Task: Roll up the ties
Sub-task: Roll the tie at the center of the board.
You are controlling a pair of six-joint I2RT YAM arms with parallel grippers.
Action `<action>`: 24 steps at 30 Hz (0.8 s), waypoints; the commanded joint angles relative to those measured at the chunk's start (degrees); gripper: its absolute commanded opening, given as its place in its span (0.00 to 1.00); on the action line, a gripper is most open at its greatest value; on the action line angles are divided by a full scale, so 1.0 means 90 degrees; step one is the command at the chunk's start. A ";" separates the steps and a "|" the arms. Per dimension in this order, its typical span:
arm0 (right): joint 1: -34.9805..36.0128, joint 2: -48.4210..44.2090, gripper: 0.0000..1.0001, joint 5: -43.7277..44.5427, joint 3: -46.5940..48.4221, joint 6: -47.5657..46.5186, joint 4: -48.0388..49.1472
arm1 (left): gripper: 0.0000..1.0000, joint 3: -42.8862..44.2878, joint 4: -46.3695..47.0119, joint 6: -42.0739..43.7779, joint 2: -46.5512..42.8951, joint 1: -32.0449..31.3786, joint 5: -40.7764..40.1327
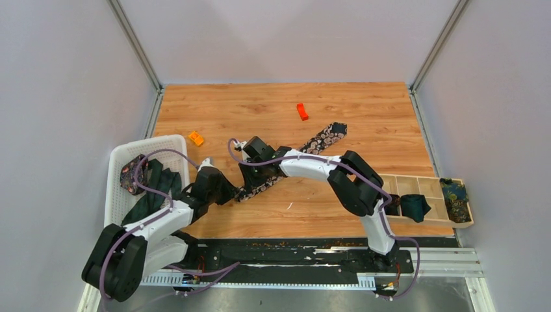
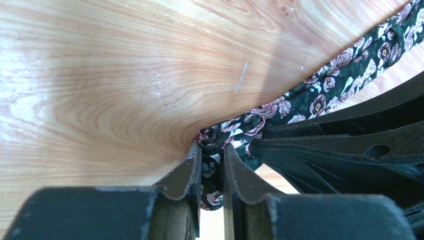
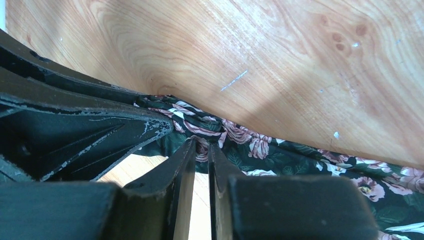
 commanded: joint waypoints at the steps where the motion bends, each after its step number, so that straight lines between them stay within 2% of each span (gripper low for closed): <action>1: 0.0011 -0.0310 0.18 0.0081 -0.0075 0.0072 -0.0238 | 0.13 0.0055 0.0136 0.0111 0.0138 -0.0013 0.0023; 4: 0.0011 -0.0474 0.24 0.0093 0.0055 0.0114 -0.0382 | 0.07 0.0208 -0.0375 0.0267 -0.0024 -0.0014 0.0023; 9: 0.0058 -0.0872 0.28 0.0199 0.0262 0.0204 -0.0572 | 0.04 0.0356 -0.1170 0.0505 -0.0623 -0.0018 -0.0141; 15: 0.0299 -0.1007 0.25 0.0257 0.0424 0.0440 -0.0598 | 0.03 0.0485 -0.1863 0.0677 -0.1216 -0.0013 -0.0260; 24: 0.0531 -0.0513 0.16 0.0314 0.0533 0.0651 -0.0473 | 0.02 0.0514 -0.2185 0.0696 -0.1566 -0.0013 -0.0212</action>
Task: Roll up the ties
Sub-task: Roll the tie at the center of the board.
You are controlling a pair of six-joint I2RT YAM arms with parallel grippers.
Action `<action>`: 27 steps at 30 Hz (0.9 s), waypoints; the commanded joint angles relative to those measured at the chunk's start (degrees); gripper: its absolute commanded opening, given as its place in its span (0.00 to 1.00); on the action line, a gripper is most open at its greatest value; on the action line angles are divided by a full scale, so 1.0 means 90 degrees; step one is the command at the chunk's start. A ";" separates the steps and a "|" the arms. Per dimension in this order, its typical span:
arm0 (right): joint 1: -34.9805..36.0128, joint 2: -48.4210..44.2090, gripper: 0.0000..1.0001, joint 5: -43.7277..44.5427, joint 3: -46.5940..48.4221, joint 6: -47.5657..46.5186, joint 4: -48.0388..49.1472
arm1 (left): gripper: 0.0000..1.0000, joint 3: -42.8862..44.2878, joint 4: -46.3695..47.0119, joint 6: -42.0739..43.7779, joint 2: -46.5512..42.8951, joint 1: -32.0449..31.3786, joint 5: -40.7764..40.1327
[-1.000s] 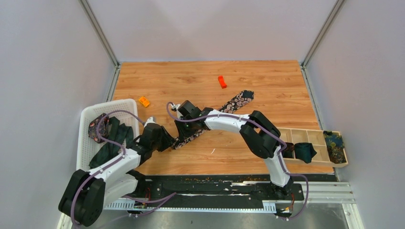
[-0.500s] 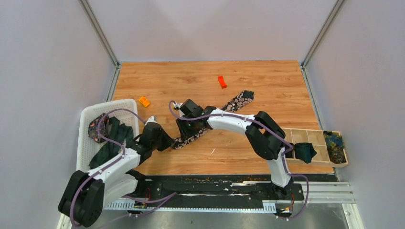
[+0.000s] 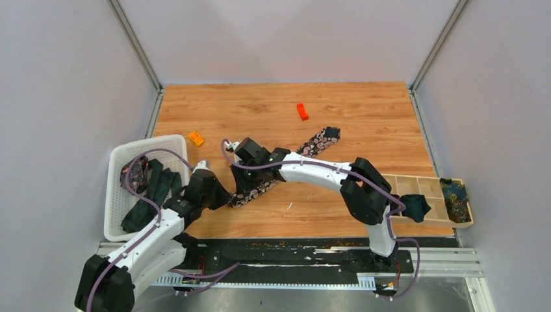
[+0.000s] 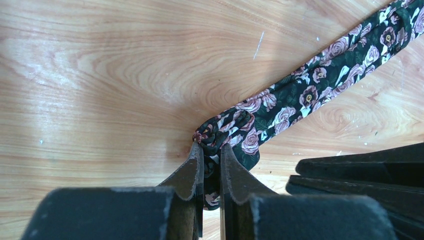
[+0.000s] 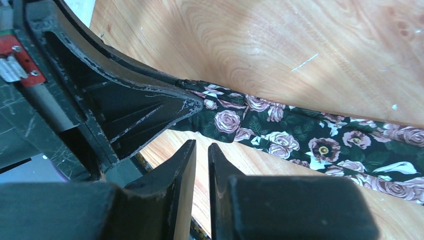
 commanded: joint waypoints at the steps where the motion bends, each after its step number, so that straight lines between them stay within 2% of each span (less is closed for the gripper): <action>1: 0.0056 0.0266 0.15 0.0108 0.0253 0.0211 0.0136 | 0.02 0.0208 -0.0235 0.0138 -0.0204 -0.0013 -0.0066; 13: 0.0094 0.0781 0.12 -0.0067 0.0256 0.0332 0.0403 | 0.02 0.0277 -0.0412 0.0125 -0.0440 -0.0018 0.0042; 27: 0.0180 0.0891 0.11 -0.0174 0.0304 0.0389 0.0497 | 0.02 0.0682 -0.0758 0.0184 -0.0552 -0.0013 0.0280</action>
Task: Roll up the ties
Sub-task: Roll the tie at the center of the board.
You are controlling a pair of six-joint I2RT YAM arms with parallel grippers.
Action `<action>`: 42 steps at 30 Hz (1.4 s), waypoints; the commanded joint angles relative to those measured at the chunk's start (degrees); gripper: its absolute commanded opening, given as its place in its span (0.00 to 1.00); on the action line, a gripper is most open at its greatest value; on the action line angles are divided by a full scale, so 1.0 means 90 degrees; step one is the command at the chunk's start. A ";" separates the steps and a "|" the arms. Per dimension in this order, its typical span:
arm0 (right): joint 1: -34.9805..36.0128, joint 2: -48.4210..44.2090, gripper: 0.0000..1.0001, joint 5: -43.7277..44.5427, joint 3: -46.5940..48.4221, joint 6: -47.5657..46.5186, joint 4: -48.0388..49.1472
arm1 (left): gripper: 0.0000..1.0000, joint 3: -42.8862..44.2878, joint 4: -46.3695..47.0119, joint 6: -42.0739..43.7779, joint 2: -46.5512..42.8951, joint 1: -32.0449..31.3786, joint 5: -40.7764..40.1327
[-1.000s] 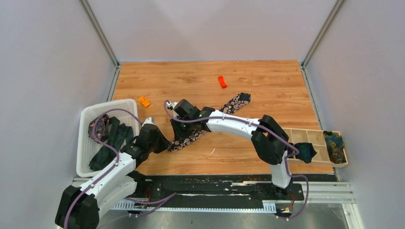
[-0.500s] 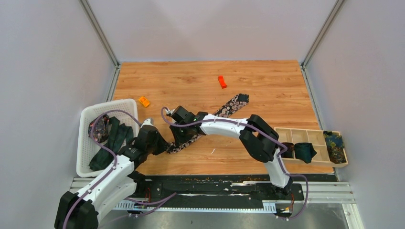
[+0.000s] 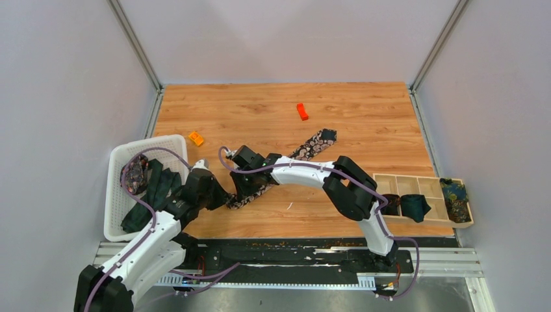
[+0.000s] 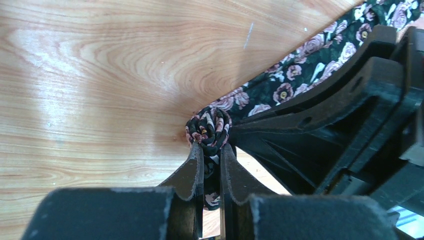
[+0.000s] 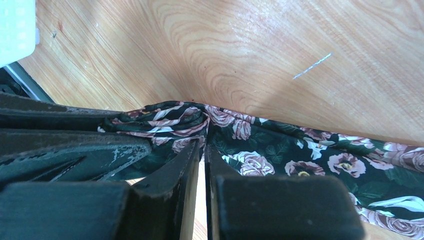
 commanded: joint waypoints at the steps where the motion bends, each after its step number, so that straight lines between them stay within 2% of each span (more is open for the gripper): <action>1: 0.0097 0.0063 0.11 -0.0124 0.0259 0.0153 0.0263 | 0.02 0.0465 -0.0027 0.0138 -0.0058 -0.0013 0.0183; 23: 0.0161 0.0098 0.11 -0.0893 0.0158 0.0322 0.0980 | 0.03 0.1031 -0.0333 0.0695 0.0766 -0.0013 0.0330; 42: 0.0018 -0.0157 0.11 -0.0693 -0.0120 0.0047 0.0913 | 0.04 0.1291 0.0011 0.0865 0.1956 -0.0013 0.0263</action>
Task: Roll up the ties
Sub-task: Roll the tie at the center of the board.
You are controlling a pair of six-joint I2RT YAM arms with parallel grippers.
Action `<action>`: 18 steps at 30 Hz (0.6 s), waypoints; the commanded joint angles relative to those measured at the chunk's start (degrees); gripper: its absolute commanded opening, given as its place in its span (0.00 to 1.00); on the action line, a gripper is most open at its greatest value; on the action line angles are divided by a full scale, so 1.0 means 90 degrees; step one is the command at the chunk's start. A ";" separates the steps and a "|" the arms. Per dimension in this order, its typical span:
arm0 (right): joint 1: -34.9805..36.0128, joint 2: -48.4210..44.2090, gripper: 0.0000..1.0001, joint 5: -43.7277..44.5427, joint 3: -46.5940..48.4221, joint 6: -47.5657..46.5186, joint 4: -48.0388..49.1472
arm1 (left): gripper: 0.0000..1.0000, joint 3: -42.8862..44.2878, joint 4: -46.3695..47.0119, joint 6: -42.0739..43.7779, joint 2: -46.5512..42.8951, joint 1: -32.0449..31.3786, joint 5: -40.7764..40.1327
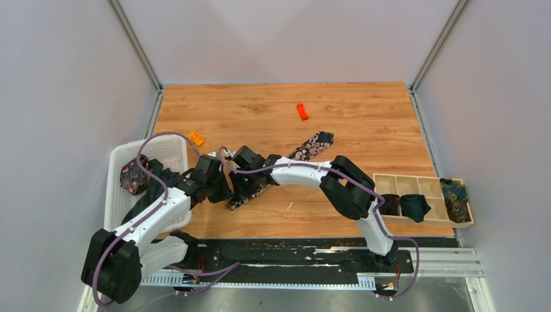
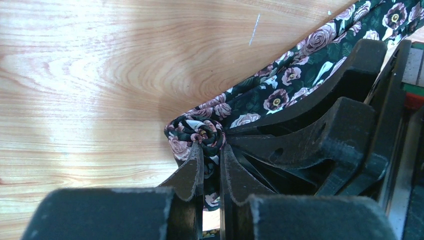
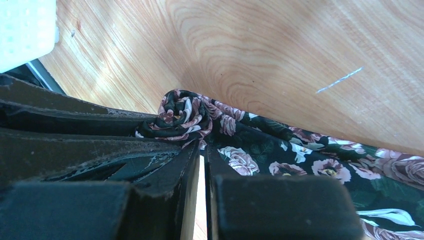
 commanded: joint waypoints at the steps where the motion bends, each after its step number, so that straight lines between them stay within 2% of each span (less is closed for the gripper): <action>1: 0.0027 -0.0358 0.11 -0.0119 -0.0081 -0.0095 0.0446 | 0.04 0.0202 0.0497 0.0084 0.0257 -0.0013 0.0043; 11: -0.0137 -0.1190 0.19 0.0323 -0.0694 -0.0260 0.0310 | 0.10 0.0194 0.0831 0.0013 0.0766 -0.0016 0.0010; 18: -0.0236 -0.1550 0.20 0.0408 -0.1169 -0.0289 0.0397 | 0.16 0.0271 0.0950 -0.0022 0.1004 -0.0013 0.0038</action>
